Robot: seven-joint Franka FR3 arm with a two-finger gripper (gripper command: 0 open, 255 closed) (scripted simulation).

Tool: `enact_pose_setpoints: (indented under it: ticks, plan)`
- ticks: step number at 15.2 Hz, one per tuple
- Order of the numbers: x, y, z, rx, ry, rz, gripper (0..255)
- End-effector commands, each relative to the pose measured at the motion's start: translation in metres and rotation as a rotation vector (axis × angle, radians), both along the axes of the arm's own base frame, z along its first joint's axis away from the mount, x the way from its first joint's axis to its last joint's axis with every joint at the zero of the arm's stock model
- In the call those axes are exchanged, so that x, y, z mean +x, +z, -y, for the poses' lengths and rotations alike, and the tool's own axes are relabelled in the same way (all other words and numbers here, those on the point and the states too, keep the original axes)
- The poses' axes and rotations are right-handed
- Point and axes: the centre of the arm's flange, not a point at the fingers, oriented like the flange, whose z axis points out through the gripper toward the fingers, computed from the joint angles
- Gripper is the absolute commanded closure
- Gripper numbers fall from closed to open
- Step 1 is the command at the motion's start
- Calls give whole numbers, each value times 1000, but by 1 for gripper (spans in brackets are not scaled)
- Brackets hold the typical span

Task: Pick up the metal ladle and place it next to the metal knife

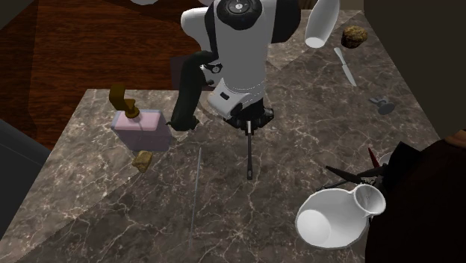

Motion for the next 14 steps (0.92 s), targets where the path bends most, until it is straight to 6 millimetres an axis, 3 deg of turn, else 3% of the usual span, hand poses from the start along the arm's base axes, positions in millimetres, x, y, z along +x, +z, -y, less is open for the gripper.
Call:
enact_pose_setpoints:
  ticks: [1, 11, 14]
  plan:
    - [1, 10, -1, 0, 0, 0, 255]
    - [1, 62, -1, 0, 0, 0, 255]
    - [-27, 62, -29, 0, 0, 0, 255]
